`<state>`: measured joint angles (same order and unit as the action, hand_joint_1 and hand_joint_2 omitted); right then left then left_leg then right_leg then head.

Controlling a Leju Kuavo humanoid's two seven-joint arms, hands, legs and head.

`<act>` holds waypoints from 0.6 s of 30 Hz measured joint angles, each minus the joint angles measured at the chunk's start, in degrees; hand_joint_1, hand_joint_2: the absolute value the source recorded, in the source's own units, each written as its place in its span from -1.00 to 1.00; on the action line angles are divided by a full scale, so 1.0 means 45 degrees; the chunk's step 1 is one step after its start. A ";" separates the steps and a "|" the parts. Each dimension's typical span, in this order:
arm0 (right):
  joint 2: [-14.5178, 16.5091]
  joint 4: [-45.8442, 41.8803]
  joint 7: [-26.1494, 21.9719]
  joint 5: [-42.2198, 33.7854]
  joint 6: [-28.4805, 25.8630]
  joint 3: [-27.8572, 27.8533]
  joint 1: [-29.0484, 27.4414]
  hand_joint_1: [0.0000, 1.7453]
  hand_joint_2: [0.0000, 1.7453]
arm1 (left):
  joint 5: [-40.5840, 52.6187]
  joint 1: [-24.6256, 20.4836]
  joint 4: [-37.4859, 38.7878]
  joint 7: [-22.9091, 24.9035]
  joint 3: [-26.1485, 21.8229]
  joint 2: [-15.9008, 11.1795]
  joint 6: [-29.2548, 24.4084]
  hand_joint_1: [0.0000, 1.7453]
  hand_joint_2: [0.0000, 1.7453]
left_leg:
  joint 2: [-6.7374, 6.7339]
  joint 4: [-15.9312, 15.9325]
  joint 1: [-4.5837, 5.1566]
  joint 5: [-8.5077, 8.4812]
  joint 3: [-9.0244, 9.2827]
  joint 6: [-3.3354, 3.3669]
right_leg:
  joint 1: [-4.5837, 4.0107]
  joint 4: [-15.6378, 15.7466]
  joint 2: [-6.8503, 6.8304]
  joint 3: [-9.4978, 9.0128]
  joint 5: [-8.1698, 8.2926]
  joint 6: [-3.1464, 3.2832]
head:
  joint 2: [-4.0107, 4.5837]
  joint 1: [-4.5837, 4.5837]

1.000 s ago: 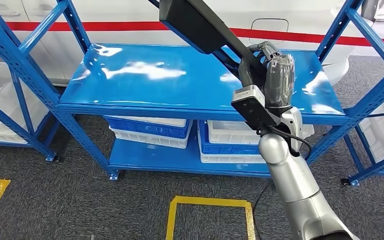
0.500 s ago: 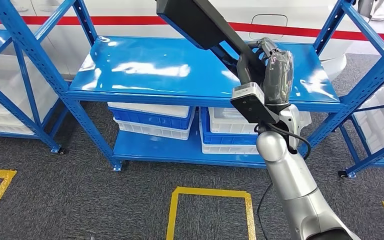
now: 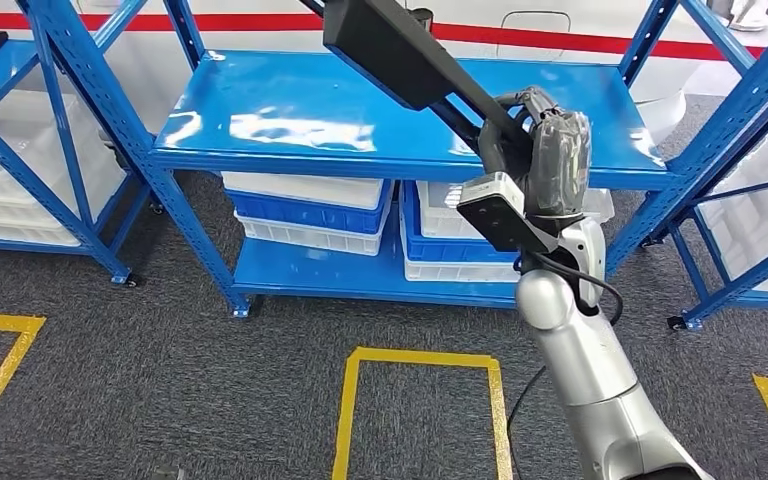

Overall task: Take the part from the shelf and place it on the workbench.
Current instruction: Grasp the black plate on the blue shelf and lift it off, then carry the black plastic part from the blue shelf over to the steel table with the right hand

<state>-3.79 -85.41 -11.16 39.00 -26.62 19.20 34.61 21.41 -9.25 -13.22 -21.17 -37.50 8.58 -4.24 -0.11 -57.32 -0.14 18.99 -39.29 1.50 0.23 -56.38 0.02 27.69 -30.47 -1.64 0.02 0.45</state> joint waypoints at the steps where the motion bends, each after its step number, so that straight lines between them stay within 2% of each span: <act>1: -0.0002 0.0000 0.0033 0.0072 0.0022 -0.0037 -0.0003 1.00 1.00 | 0.0036 -0.0019 0.0000 0.0018 0.0002 0.0001 0.0010 -1.00 1.00 | 0.0019 -0.0023 -0.0027 0.0029 -0.0049 -0.0077 | 0.0071 0.0013 -0.0015 0.0074 0.0110 0.0093 | 0.0000 0.0002; 2: -0.0002 -0.0005 0.0073 0.0140 0.0051 -0.0070 -0.0009 1.00 1.00 | 0.0089 -0.0035 0.0000 0.0042 0.0005 0.0004 0.0016 -1.00 1.00 | 0.0037 -0.0194 -0.0058 0.0309 -0.0143 -0.0158 | 0.0139 0.0018 -0.0032 0.0138 0.0246 0.0238 | 0.0000 0.0024; 3: -0.0002 -0.0010 0.0108 0.0188 0.0080 -0.0095 -0.0012 1.00 1.00 | 0.0127 -0.0057 0.0000 0.0062 0.0007 0.0007 0.0018 -1.00 1.00 | 0.0053 -0.0591 -0.0092 0.0830 -0.0286 -0.0237 | 0.0215 0.0035 -0.0052 0.0230 0.0403 0.0366 | 0.0000 0.0045; 4: -0.0002 -0.0016 0.0136 0.0220 0.0110 -0.0119 -0.0012 1.00 1.00 | 0.0155 -0.0091 0.0000 0.0080 0.0010 0.0013 0.0018 -1.00 1.00 | 0.0060 -0.1244 -0.0135 0.1536 -0.0476 -0.0314 | 0.0254 0.0033 -0.0067 0.0350 0.0562 0.0460 | 0.0000 0.0058; 5: -0.0002 -0.0022 0.0155 0.0234 0.0146 -0.0144 -0.0021 1.00 1.00 | 0.0177 -0.0124 0.0000 0.0097 0.0011 0.0022 0.0018 -1.00 1.00 | 0.0059 -0.2092 -0.0163 0.2215 -0.0672 -0.0395 | 0.0244 0.0024 -0.0069 0.0525 0.0717 0.0522 | 0.0000 0.0076; 6: -0.0004 -0.0022 0.0161 0.0239 0.0174 -0.0166 -0.0037 1.00 1.00 | 0.0180 -0.0155 0.0000 0.0110 0.0012 0.0029 0.0018 -1.00 1.00 | 0.0060 -0.2934 -0.0196 0.2653 -0.0820 -0.0471 | 0.0236 0.0012 -0.0072 0.0707 0.0864 0.0520 | 0.0000 0.0084; 7: -0.0004 -0.0022 0.0164 0.0240 0.0197 -0.0189 -0.0061 1.00 1.00 | 0.0181 -0.0178 0.0000 0.0119 0.0012 0.0034 0.0017 -1.00 1.00 | 0.0059 -0.3567 -0.0234 0.2773 -0.0849 -0.0537 | 0.0233 -0.0004 -0.0071 0.0897 0.1005 0.0492 | 0.0000 0.0082; 8: -0.0005 -0.0022 0.0164 0.0238 0.0217 -0.0215 -0.0092 1.00 1.00 | 0.0182 -0.0197 0.0000 0.0125 0.0012 0.0036 0.0016 -1.00 1.00 | 0.0057 -0.3835 -0.0282 0.2609 -0.0698 -0.0592 | 0.0241 -0.0032 -0.0068 0.1088 0.1135 0.0449 | -0.0001 0.0086; 9: -0.0010 -0.0022 0.0163 0.0226 0.0227 -0.0244 -0.0121 1.00 1.00 | 0.0182 -0.0215 0.0000 0.0129 0.0012 0.0036 0.0015 -1.00 1.00 | 0.0056 -0.3651 -0.0328 0.2280 -0.0340 -0.0626 | 0.0258 -0.0074 -0.0064 0.1265 0.1245 0.0395 | -0.0001 0.0086; 10: -0.0021 -0.0022 0.0158 0.0192 0.0239 -0.0285 -0.0140 1.00 1.00 | 0.0182 -0.0241 0.0000 0.0127 0.0012 0.0036 0.0016 -1.00 1.00 | 0.0058 -0.3040 -0.0371 0.1973 0.0240 -0.0643 | 0.0276 -0.0143 -0.0060 0.1427 0.1339 0.0327 | -0.0001 0.0090; 11: -0.0036 -0.0023 0.0149 0.0138 0.0254 -0.0335 -0.0149 1.00 1.00 | 0.0182 -0.0274 0.0000 0.0125 0.0013 0.0038 0.0017 -1.00 1.00 | 0.0065 -0.2162 -0.0389 0.1899 0.0936 -0.0640 | 0.0278 -0.0226 -0.0056 0.1571 0.1411 0.0255 | -0.0001 0.0095; 12: -0.0061 -0.0023 0.0137 0.0072 0.0272 -0.0386 -0.0148 1.00 1.00 | 0.0183 -0.0306 0.0000 0.0118 0.0015 0.0039 0.0019 -1.00 1.00 | 0.0086 -0.1311 -0.0380 0.1988 0.1542 -0.0592 | 0.0268 -0.0298 -0.0059 0.1676 0.1477 0.0172 | 0.0000 0.0082; 13: -0.0086 -0.0023 0.0120 0.0006 0.0291 -0.0432 -0.0143 1.00 1.00 | 0.0186 -0.0331 0.0000 0.0107 0.0016 0.0040 0.0024 -1.00 1.00 | 0.0104 -0.0661 -0.0350 0.2145 0.1962 -0.0526 | 0.0251 -0.0346 -0.0070 0.1751 0.1553 0.0061 | -0.0001 0.0074; 14: -0.0113 -0.0023 0.0095 -0.0061 0.0314 -0.0466 -0.0140 1.00 1.00 | 0.0188 -0.0345 0.0000 0.0097 0.0017 0.0042 0.0029 -1.00 1.00 | 0.0120 -0.0314 -0.0295 0.2287 0.2139 -0.0439 | 0.0234 -0.0356 -0.0081 0.1802 0.1645 -0.0053 | -0.0001 0.0061; 16: -0.0204 -0.0008 0.0017 -0.0225 0.0381 -0.0508 -0.0149 1.00 1.00 | 0.0192 -0.0345 0.0004 0.0085 0.0017 0.0064 0.0036 -1.00 1.00 | 0.0087 -0.0170 -0.0212 0.2139 0.2015 -0.0170 | 0.0222 -0.0329 -0.0087 0.1902 0.1812 -0.0281 | -0.0001 0.0054; 17: -0.0269 0.0004 -0.0035 -0.0340 0.0414 -0.0534 -0.0159 1.00 1.00 | 0.0191 -0.0347 0.0006 0.0085 0.0016 0.0083 0.0033 -1.00 1.00 | 0.0056 -0.0115 -0.0187 0.1974 0.1894 -0.0001 | 0.0214 -0.0446 -0.0077 0.2043 0.1676 -0.0300 | 0.0000 0.0042; 18: -0.0345 0.0018 -0.0086 -0.0457 0.0440 -0.0568 -0.0168 1.00 1.00 | 0.0184 -0.0349 0.0008 0.0085 0.0015 0.0100 0.0027 -1.00 1.00 | 0.0021 -0.0051 -0.0175 0.1786 0.1746 0.0166 | 0.0214 -0.0766 -0.0067 0.2237 0.1342 -0.0260 | 0.0000 0.0022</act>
<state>-5.34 -85.32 -11.55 36.94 -24.64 16.64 33.85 22.24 -10.82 -13.19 -20.79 -37.43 9.03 -4.12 -0.02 -57.55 -0.93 27.02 -31.43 2.25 1.19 -59.83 -0.28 37.75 -24.43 -2.81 0.02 0.55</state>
